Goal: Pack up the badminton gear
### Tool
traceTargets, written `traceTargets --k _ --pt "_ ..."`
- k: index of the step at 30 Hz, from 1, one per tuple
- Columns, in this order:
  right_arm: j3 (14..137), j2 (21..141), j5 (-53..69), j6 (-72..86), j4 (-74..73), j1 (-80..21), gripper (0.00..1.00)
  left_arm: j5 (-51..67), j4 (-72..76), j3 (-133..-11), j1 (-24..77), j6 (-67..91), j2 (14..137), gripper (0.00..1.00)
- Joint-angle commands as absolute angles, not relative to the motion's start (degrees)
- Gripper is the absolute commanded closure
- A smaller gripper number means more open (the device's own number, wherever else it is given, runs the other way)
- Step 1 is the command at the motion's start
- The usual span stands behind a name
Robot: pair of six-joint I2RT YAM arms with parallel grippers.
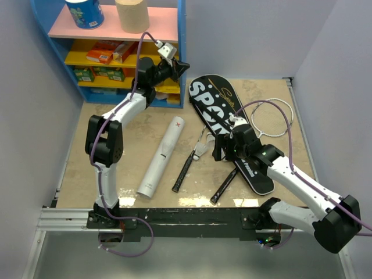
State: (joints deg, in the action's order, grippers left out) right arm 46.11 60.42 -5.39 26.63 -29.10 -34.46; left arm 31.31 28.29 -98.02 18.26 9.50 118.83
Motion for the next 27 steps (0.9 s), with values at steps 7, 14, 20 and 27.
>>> traceTargets --k 7,14,20,27 --pt "48.78 60.03 -4.22 27.16 -27.6 -34.45 0.07 34.62 36.12 -90.1 12.74 14.85 111.01 1.0" --pt "49.22 59.33 -4.75 27.16 -28.48 -34.45 0.04 36.65 31.06 -78.16 12.83 17.67 97.41 0.73" --pt "50.18 59.68 -5.44 26.98 -29.18 -34.37 0.03 28.76 6.58 -72.87 16.25 9.07 85.02 0.45" --pt "55.72 64.51 -11.76 24.79 -34.18 -34.45 0.02 15.23 -11.61 -67.51 24.51 4.39 79.99 0.18"
